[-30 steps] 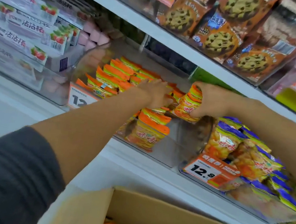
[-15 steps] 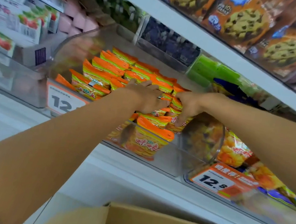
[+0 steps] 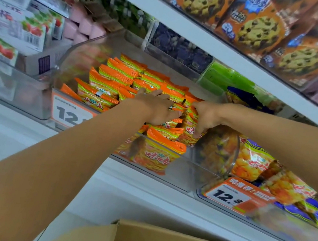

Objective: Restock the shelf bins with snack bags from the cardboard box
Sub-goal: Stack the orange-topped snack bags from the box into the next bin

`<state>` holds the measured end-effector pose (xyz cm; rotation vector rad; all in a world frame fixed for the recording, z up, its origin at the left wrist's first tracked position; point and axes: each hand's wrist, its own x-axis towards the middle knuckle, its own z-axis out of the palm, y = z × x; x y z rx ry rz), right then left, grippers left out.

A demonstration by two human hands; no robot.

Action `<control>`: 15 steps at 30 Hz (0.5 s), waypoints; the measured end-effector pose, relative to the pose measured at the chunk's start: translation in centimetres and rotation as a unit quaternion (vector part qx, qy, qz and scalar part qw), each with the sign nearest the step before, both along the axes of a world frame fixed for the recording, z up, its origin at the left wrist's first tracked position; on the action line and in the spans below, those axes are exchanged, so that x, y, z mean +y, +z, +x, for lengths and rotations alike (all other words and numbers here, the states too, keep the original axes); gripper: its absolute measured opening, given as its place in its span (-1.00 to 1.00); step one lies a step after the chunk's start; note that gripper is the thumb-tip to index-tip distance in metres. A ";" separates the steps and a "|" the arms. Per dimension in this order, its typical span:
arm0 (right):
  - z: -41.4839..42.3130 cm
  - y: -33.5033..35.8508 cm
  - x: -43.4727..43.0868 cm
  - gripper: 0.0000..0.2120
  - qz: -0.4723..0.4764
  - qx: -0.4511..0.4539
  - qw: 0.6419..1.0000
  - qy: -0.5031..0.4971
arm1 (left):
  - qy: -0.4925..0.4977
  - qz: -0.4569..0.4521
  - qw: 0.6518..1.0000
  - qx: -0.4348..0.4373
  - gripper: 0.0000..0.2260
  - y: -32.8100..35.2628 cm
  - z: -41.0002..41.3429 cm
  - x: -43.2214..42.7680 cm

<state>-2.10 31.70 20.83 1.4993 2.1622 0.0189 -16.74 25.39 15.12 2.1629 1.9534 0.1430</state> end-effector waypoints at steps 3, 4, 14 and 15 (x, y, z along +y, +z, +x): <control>0.1 -0.1 -0.6 -0.09 -0.006 0.061 0.997 -0.039 | 0.000 0.000 1.000 0.000 -0.38 0.1 0.0 -0.1; 0.2 0.0 -0.7 -0.11 -0.019 0.091 0.994 -0.057 | 0.000 -0.001 1.000 -0.002 -0.38 0.1 0.0 -0.2; 0.9 0.8 -2.2 -0.23 -0.022 0.189 0.977 -0.092 | -0.006 0.008 1.000 -0.021 -0.37 -0.1 0.0 0.0; 0.9 1.1 -2.4 -0.24 -0.040 0.204 0.973 -0.099 | -0.005 0.016 1.000 -0.026 -0.37 0.0 0.0 -0.1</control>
